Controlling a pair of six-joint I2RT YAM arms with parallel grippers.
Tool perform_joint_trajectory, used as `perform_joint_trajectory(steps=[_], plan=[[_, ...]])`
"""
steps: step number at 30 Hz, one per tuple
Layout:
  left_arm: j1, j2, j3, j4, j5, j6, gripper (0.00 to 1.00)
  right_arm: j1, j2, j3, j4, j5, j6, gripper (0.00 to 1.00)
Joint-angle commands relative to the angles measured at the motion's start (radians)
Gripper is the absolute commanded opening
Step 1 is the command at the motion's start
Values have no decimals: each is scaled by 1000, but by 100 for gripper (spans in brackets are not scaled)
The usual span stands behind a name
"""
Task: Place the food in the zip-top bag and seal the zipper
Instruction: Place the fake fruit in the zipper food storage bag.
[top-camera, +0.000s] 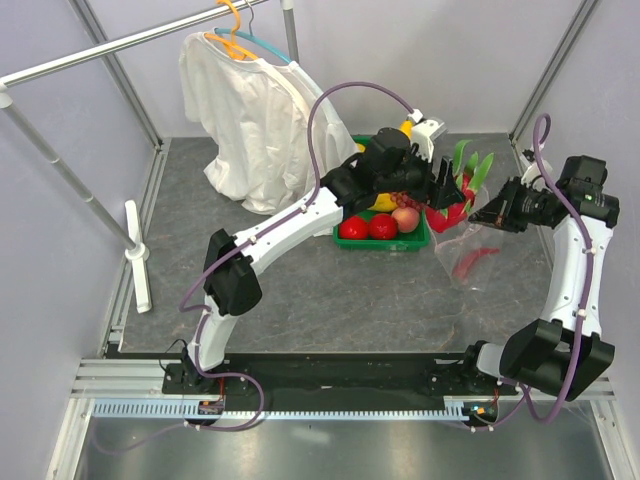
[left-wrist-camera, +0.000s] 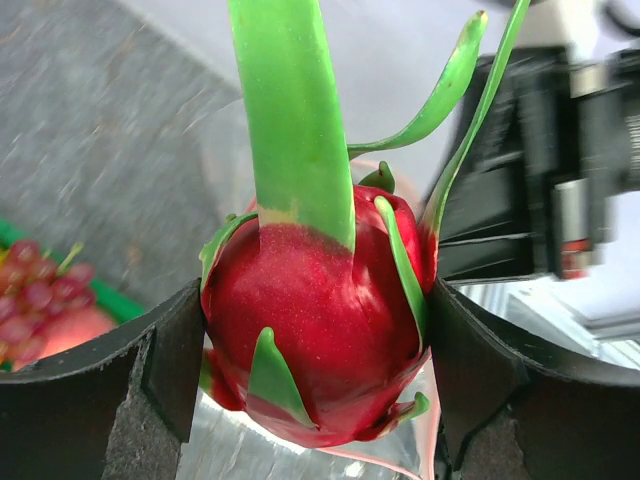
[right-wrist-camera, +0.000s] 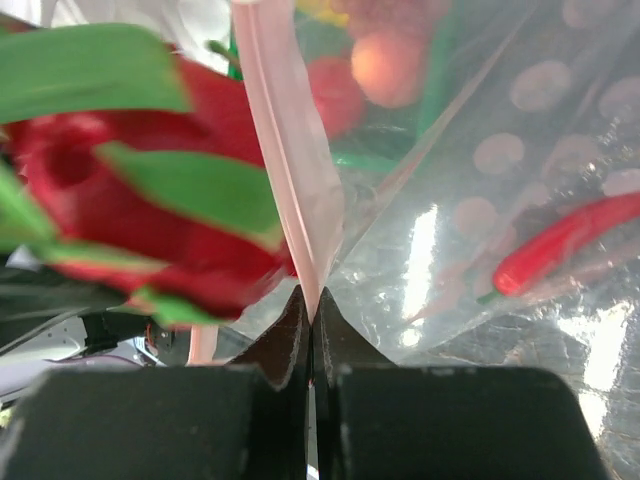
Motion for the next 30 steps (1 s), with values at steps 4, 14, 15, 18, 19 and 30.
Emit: perform_joint_trajectory(steps=[4, 14, 15, 18, 19, 30], plan=[[-59, -1, 66, -148, -121, 130, 31, 5, -21, 61, -1, -62, 1, 0], [-80, -21, 80, -199, -51, -42, 51, 4, -32, 47, 5, -64, -4, 0], [-77, -23, 82, -195, -34, -43, 56, 5, -33, 47, 3, -68, -5, 0], [-68, -38, 65, -193, 12, -55, 72, 4, -32, 53, 3, -77, -4, 0], [-62, -52, 42, -186, 49, -81, 76, 4, -33, 55, 5, -77, -4, 0], [75, -227, -232, 3, 205, -123, 94, 4, -33, 78, 3, -134, -5, 0]])
